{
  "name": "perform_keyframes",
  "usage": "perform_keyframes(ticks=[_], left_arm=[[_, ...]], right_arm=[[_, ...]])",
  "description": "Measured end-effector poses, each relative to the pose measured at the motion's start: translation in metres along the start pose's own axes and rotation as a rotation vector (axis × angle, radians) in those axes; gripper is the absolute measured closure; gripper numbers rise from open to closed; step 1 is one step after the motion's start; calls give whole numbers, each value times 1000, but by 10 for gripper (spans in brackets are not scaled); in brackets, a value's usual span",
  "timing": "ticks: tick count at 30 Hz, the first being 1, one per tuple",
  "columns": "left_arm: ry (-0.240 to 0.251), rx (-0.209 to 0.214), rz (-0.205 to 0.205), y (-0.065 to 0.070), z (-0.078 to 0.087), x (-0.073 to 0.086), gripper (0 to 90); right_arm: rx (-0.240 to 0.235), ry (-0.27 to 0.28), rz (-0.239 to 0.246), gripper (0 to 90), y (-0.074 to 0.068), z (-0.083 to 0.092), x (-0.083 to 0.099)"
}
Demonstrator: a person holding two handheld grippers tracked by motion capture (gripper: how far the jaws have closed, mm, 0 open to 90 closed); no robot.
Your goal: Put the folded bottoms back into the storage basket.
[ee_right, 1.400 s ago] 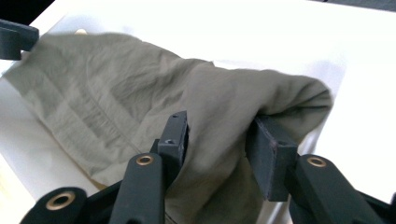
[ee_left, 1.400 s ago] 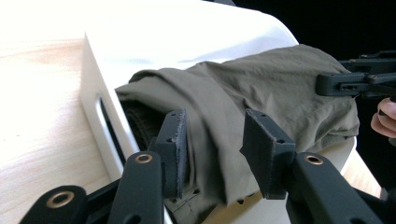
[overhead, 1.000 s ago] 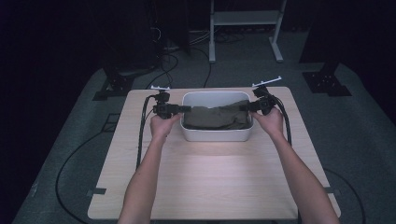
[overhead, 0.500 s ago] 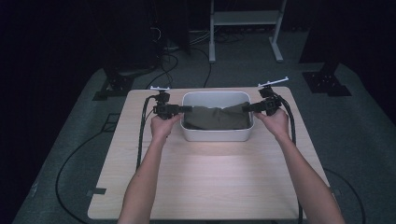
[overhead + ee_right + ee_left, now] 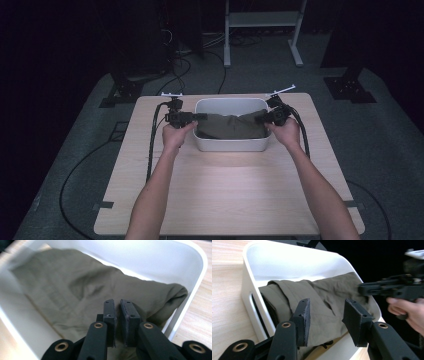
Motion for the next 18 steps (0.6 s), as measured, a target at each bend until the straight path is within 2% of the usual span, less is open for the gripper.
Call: perform_keyframes(ticks=[3, 6, 7, 10, 11, 13, 18], left_arm=[[10, 27, -6, 5, 3, -1, 564], [17, 39, -8, 7, 5, -1, 562], [20, 44, -11, 8, 5, -1, 561], [21, 47, -21, 11, 7, -1, 561], [20, 47, -23, 11, 7, -1, 561], [21, 44, -24, 12, 6, -1, 558], [33, 53, -10, 12, 7, 4, 551]], right_arm=[[26, -45, 20, 838, -2, -13, 1], [20, -53, 17, 836, -4, -16, 1], [-2, -28, 2, 829, -4, -14, 0], [-23, -8, -19, 822, -3, -9, -1], [-40, 16, -28, 822, -1, -3, -2], [-43, 26, -28, 822, 1, -1, -2], [-96, 73, -59, 822, 6, 14, -1]])
Point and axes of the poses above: each handheld gripper's, and its own axes: z roughly backward along the jaws, x roughly out of its underside, y roughly to its right, the point moved 2 cm from there along -z, roughly forward along the jaws, and after that the axes turned 5 degrees about x, right-handed, at the moved point
